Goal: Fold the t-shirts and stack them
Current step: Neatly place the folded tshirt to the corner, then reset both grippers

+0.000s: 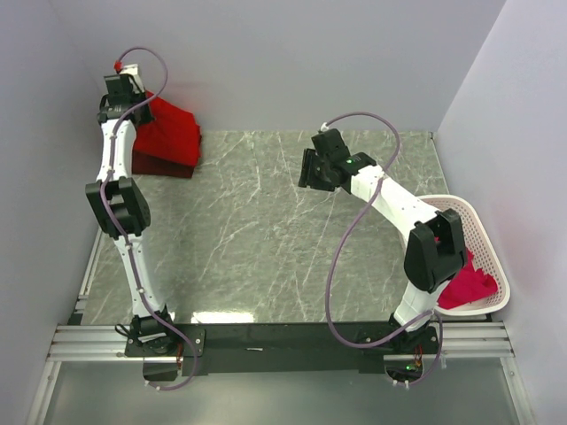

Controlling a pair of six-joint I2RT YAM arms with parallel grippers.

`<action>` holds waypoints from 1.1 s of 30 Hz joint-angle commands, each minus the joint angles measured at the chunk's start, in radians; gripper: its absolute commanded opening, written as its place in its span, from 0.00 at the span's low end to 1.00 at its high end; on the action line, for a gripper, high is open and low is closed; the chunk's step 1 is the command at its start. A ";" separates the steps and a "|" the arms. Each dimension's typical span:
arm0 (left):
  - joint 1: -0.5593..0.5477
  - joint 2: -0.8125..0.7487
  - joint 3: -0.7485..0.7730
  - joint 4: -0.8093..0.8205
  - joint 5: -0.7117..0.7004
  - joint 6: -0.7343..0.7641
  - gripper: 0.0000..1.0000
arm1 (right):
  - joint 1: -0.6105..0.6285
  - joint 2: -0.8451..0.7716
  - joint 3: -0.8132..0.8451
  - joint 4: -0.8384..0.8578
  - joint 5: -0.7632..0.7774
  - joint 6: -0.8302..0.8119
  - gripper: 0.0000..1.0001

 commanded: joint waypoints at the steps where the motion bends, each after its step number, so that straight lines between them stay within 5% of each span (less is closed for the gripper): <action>1: 0.028 -0.008 0.009 0.106 -0.001 -0.039 0.02 | 0.008 0.013 0.037 0.001 0.022 -0.014 0.58; 3: 0.037 0.016 0.007 0.121 0.001 -0.069 0.15 | 0.007 0.019 0.040 -0.003 0.025 -0.017 0.59; 5: 0.051 0.033 0.010 0.123 0.004 -0.089 0.41 | 0.005 0.025 0.038 -0.002 0.028 -0.020 0.58; 7: 0.061 0.050 0.013 0.123 -0.010 -0.129 0.99 | 0.008 0.028 0.040 0.000 0.029 -0.020 0.59; 16: 0.061 -0.080 -0.063 0.172 -0.061 -0.220 1.00 | 0.008 -0.007 0.025 0.012 0.055 -0.011 0.59; 24: 0.005 -0.359 -0.393 0.299 -0.098 -0.379 0.99 | 0.007 -0.091 0.014 0.003 0.129 -0.002 0.59; 33: -0.314 -0.776 -0.885 0.365 -0.177 -0.497 0.99 | 0.002 -0.306 -0.081 -0.075 0.255 0.038 0.60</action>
